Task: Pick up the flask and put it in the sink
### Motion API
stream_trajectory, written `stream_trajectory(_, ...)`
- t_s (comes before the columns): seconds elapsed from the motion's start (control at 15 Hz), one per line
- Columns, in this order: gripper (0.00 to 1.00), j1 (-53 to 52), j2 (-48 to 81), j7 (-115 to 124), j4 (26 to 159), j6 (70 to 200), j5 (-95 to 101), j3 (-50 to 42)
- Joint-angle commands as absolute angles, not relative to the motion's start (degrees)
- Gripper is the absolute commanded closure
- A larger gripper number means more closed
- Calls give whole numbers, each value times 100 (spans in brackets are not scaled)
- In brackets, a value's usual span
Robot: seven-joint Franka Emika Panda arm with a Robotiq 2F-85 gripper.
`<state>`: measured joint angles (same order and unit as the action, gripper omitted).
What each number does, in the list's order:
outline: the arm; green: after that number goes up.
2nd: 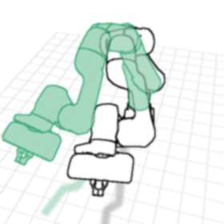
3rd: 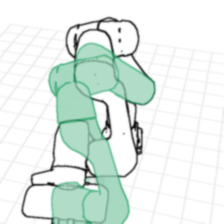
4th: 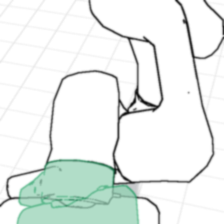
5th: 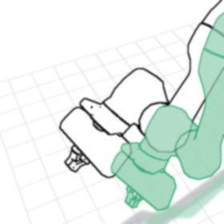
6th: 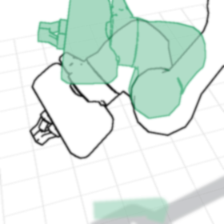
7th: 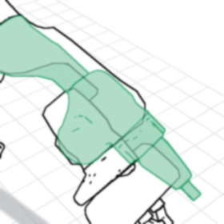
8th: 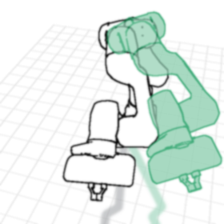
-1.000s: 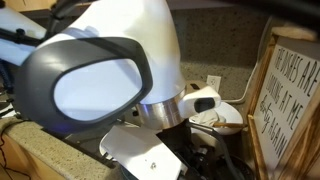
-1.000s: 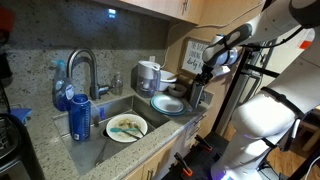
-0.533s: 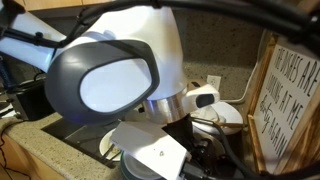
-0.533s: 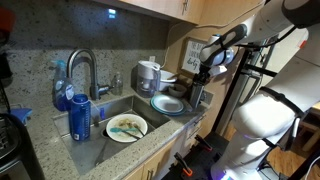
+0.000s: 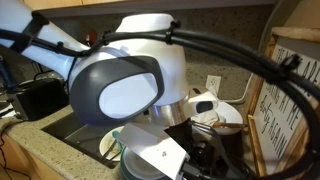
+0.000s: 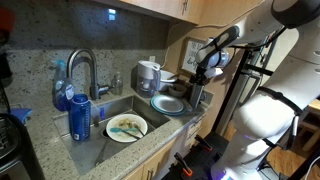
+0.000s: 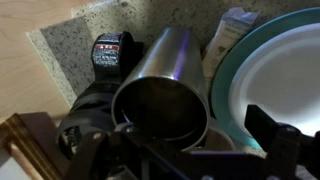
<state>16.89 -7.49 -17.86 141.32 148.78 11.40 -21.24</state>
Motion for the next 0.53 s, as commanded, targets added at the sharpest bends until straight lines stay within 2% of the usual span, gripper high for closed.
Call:
stream_trajectory(0.0, 0, 1675, -549, -1945, 13991, 14983, 883, -2078)
stream_trajectory(0.27, 0, 1699, -471, -1952, 13938, 14966, 827, -2072)
stream_trajectory(0.33, 25, 1704, -461, -1965, 13933, 14973, 809, -2077)
stream_trajectory(0.4, 26, 1714, -453, -1944, 13928, 14980, 820, -2078)
stream_trajectory(0.47, 35, 1716, -451, -1963, 13926, 14968, 817, -2079)
